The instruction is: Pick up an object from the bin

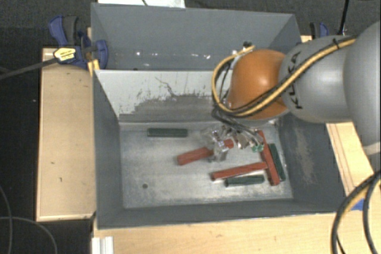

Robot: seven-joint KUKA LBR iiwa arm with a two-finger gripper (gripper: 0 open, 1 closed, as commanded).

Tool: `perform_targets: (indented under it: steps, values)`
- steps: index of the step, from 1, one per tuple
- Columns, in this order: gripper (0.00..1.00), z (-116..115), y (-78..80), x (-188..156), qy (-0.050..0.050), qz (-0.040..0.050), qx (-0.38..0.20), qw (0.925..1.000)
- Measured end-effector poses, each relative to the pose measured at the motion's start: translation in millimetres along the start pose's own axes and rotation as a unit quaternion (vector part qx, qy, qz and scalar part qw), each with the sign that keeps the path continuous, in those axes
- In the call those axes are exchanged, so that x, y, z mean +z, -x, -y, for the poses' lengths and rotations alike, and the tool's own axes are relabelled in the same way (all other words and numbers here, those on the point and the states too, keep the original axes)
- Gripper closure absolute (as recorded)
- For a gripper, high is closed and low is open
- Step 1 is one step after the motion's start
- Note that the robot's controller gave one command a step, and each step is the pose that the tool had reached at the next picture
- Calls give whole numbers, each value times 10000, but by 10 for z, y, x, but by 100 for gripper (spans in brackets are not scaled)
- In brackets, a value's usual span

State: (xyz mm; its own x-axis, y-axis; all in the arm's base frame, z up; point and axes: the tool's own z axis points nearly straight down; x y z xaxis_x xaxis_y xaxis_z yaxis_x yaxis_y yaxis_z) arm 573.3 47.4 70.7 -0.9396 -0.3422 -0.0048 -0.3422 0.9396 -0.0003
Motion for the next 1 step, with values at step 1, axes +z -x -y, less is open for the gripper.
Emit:
perform_targets:
  steps: [1]
  values:
    - [100,-146,-80,-1957,-12,29,-423,9991]
